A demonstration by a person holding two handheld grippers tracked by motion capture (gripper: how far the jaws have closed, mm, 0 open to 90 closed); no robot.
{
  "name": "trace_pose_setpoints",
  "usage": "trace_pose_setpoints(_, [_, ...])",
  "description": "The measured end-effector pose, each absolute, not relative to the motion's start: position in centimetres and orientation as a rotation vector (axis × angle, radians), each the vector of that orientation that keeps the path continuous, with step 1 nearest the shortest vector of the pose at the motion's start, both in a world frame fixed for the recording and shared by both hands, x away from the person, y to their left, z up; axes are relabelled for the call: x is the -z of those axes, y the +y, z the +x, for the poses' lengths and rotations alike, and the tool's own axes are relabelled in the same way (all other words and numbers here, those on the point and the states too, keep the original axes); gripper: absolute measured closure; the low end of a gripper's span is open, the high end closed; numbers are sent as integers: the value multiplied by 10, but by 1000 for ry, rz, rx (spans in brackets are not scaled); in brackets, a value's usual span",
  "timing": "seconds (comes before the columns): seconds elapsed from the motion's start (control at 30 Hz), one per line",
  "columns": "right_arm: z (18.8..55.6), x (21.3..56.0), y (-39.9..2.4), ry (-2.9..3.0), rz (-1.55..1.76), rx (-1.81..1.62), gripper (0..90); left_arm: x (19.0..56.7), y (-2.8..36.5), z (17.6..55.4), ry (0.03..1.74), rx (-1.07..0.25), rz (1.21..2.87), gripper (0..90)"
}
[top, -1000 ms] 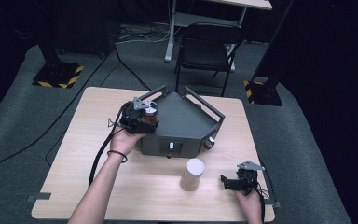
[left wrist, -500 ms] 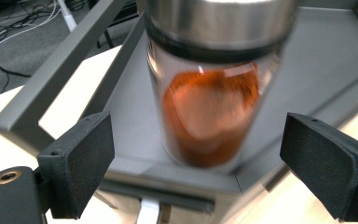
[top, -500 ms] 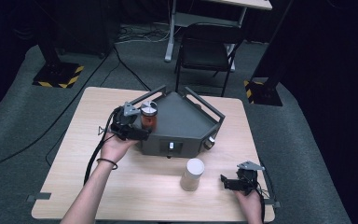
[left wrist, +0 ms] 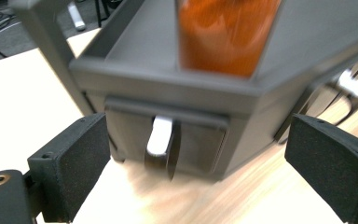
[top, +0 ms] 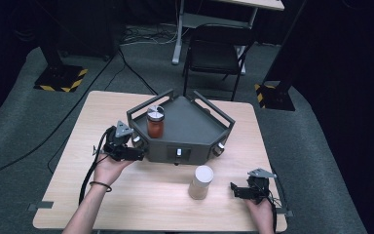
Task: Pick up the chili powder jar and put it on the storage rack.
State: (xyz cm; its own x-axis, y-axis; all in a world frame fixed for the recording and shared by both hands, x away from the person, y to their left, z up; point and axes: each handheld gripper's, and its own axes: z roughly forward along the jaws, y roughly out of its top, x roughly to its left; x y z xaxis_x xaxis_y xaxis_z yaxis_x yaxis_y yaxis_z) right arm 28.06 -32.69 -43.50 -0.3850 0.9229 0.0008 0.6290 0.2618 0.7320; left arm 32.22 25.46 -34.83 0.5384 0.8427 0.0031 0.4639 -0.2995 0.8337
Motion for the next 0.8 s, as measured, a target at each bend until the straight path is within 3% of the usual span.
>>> trace_pose_setpoints(0.8, [281,435,-327,2109,1404,-918,22,426,283,288,1138,-560,1962,54])
